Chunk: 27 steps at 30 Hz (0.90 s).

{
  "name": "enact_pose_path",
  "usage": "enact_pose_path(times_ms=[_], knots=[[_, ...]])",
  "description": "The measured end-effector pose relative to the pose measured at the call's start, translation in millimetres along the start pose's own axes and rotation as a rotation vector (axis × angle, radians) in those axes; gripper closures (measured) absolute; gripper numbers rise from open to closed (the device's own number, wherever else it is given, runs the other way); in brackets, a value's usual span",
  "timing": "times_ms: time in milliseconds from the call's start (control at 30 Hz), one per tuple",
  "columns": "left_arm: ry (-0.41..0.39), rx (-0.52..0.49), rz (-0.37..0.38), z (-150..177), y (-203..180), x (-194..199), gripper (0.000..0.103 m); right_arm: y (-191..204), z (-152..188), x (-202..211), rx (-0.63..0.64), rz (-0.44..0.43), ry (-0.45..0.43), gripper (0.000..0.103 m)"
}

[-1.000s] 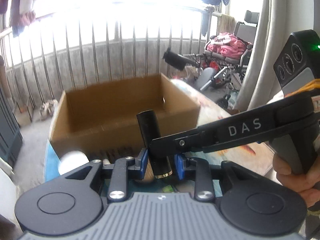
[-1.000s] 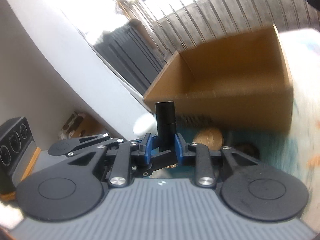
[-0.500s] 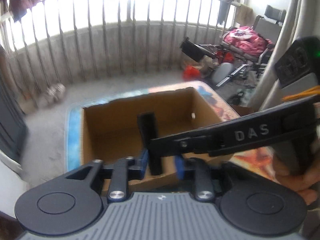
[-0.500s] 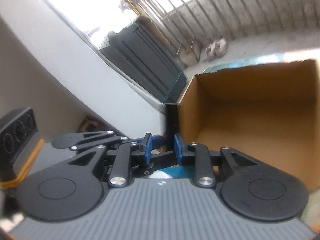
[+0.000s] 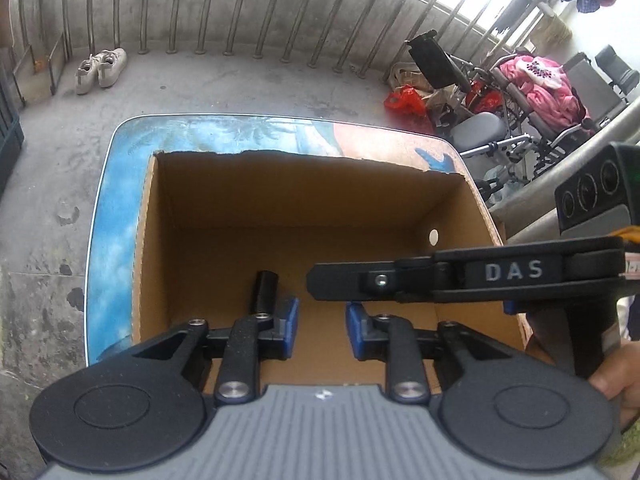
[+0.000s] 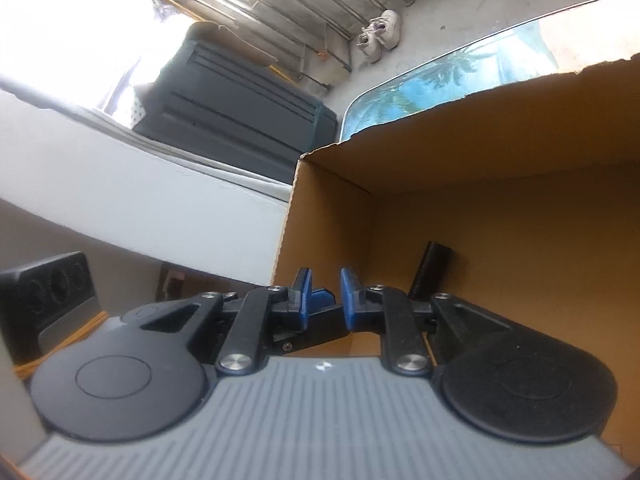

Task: Organize rigid objects
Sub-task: 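Carry the black cylinder into the cardboard box and open the right gripper, then lower the right gripper to the green glue stick and grasp it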

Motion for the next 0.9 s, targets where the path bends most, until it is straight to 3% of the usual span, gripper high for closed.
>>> enact_pose_path(times_ms=[200,400,667,800,900], knots=[[-0.033,-0.021,-0.028,12,-6,19,0.063,-8,13,23,-0.002,0.004,-0.04,0.086],[-0.111,-0.072,-0.018,31,-32,62,0.05,-17,46,83,0.004,-0.022,-0.119,0.084],[-0.195,-0.214,0.019,101,-87,114,0.037,-29,150,170,0.065,-0.081,-0.228,0.076],[-0.194,-0.269,0.015,148,-104,109,0.036,-49,206,182,0.056,-0.07,-0.241,0.076],[-0.174,-0.285,0.002,178,-109,88,0.036,-60,238,169,0.028,-0.035,-0.238,0.076]])
Point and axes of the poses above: each gripper's, at about its wrist camera, not at the fingertips, and x roughly against the way its jaws point, y to its left, z to its underside, the point moved 5 cm from there along -x, roughly the way its jaws point, and after that the axes turned 13 degrees about z, right-handed, at the moved point
